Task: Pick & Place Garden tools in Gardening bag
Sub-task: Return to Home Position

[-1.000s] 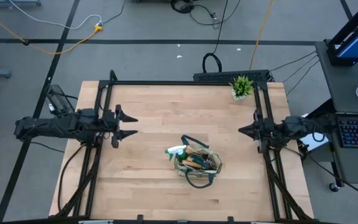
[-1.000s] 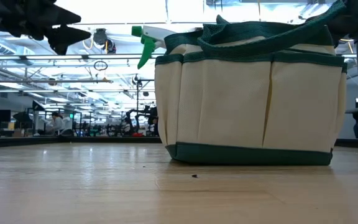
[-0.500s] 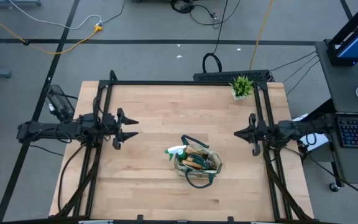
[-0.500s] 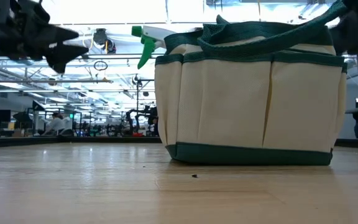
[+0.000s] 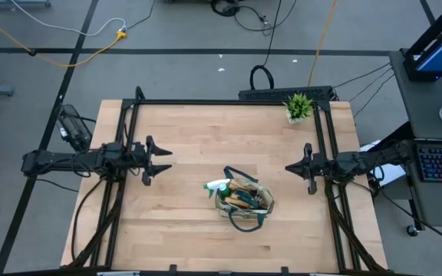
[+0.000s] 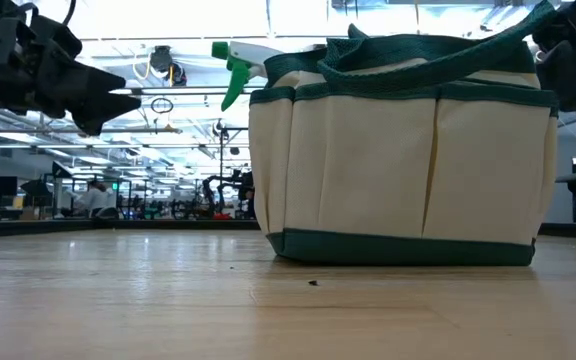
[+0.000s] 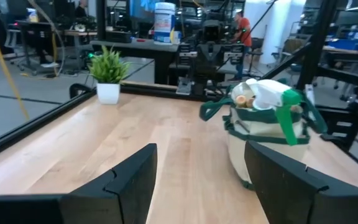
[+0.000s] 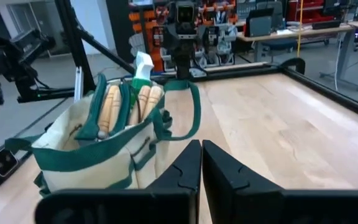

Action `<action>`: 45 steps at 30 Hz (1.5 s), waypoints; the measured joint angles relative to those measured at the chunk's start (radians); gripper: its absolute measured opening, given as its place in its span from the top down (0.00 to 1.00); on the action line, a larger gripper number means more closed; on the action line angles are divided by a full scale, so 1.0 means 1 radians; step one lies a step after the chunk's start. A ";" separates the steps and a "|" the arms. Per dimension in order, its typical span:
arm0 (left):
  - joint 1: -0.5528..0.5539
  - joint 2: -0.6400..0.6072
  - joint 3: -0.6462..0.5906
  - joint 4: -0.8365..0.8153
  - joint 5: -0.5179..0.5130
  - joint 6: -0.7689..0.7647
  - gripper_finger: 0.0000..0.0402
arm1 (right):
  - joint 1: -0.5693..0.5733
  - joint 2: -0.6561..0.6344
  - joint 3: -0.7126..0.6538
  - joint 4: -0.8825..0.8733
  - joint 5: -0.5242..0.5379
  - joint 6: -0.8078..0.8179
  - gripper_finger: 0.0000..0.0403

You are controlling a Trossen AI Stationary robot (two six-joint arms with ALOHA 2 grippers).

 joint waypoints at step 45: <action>0.000 0.002 0.001 -0.036 -0.089 -0.071 0.38 | 0.000 0.002 -0.022 0.020 0.000 -0.096 0.98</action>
